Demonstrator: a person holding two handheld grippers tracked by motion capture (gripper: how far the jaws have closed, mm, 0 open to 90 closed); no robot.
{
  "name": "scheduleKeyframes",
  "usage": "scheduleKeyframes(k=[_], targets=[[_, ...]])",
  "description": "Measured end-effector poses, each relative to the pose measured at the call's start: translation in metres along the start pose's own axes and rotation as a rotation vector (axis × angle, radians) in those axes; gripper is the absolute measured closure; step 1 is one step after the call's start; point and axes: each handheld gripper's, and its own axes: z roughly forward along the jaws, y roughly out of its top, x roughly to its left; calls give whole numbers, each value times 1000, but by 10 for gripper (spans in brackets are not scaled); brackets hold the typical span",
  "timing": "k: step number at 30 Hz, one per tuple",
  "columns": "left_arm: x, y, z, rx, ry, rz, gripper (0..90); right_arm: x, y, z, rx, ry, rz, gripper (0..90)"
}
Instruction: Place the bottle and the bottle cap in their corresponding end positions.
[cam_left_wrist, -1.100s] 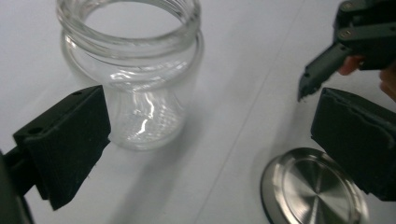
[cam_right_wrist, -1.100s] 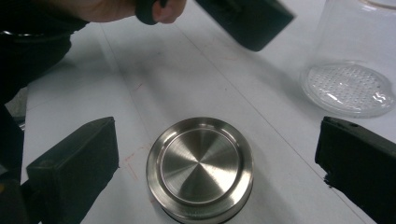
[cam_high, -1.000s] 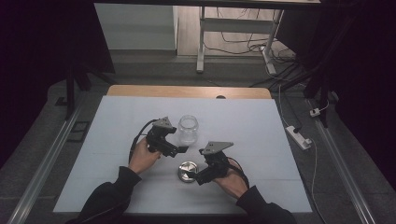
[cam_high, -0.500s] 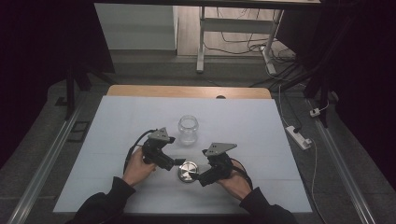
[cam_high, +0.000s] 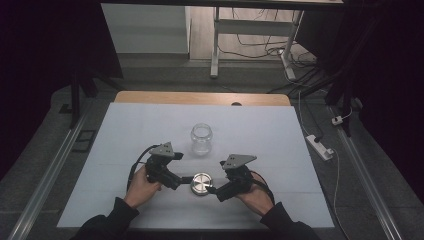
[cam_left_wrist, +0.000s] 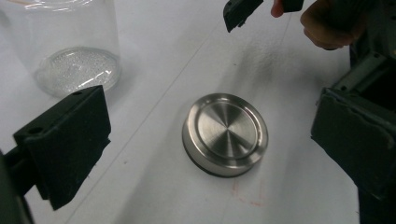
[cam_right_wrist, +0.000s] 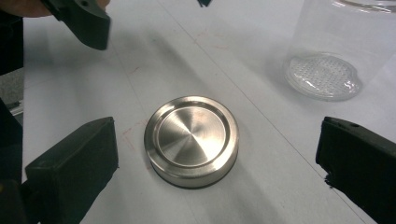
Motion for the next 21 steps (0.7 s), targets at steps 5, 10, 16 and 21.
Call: scheduleKeyframes(k=[5,10,16,21], targets=[[-6,-7,-11,-5,7,-18,0,-1,-1,-7,-3,-6,6,0],[-11,-14,-23,-12,19,-31,0,-1,-4,-16,-11,-16,17,0],[-16,-24,-35,-10,44,-49,0,-2,-9,-27,-18,-34,31,0],[-19,-33,-45,-18,64,-71,0,-5,-15,-36,-24,-55,48,0]])
